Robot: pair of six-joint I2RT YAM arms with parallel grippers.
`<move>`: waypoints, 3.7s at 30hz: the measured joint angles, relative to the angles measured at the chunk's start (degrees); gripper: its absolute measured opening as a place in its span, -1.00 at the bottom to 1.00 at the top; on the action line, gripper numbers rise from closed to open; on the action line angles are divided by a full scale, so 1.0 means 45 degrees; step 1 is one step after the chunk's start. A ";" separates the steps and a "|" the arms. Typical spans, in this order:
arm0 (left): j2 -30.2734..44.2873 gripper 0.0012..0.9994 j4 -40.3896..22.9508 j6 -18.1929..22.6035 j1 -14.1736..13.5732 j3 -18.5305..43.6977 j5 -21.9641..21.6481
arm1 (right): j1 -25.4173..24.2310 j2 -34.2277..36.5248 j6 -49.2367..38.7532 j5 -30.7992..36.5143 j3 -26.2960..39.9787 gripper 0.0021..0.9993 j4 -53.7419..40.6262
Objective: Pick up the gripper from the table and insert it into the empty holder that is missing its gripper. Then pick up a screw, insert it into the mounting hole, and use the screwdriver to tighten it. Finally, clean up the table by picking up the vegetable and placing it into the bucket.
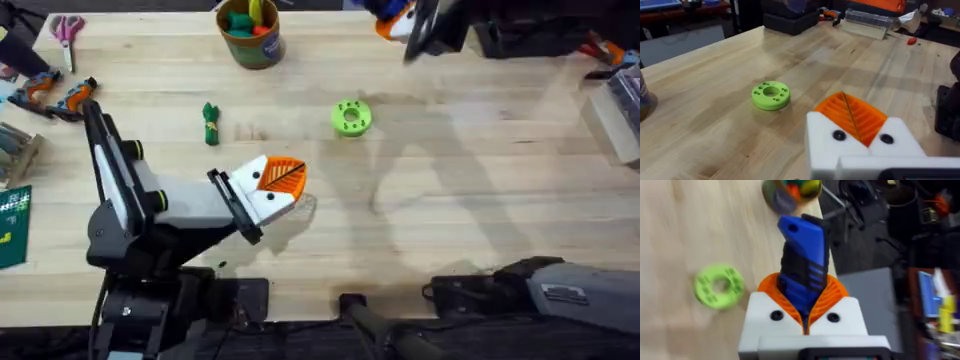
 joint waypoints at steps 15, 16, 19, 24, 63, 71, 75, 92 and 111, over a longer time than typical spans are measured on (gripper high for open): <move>0.0004 -0.99 0.0000 0.0000 0.0000 0.0000 0.0000 | -0.0772 0.3669 -0.4391 0.3344 0.0000 -0.95 0.0101; 0.0000 -0.99 0.0000 0.0000 0.0000 0.0000 0.0000 | -0.0840 0.3890 -0.4482 0.3501 0.0000 -0.95 0.0127; 0.0000 -0.99 0.0000 0.0000 0.0000 0.0000 0.0000 | -0.1052 0.4511 -0.4631 0.3800 0.0000 -0.95 0.0232; 0.0002 -0.99 0.0000 0.0000 0.0000 0.0000 0.0000 | -0.1393 0.5232 -0.4804 0.4121 0.0000 -0.95 0.0636; -0.0001 -0.99 0.0000 0.0000 0.0000 0.0000 0.0000 | -0.1530 0.5412 -0.4657 0.4496 0.0402 0.80 -0.0473; 0.0002 -0.99 0.0000 0.0000 0.0000 0.0000 0.0000 | -0.0619 0.2752 -0.0936 0.4485 0.0403 0.80 -0.0631; 0.0004 -0.99 0.0000 0.0000 0.0000 0.0000 0.0000 | -0.0368 0.1159 0.1744 0.4485 0.0403 0.80 -0.0646; 0.0004 0.90 0.0000 -0.0039 0.0000 -0.0005 0.0000 | -0.0324 -0.4609 1.1035 0.4490 0.0466 0.80 -0.4304; -0.0001 0.97 -0.1281 -0.0784 0.0000 0.1033 -0.2840 | -0.0324 -0.4987 1.3860 0.4480 0.0466 0.81 -0.4702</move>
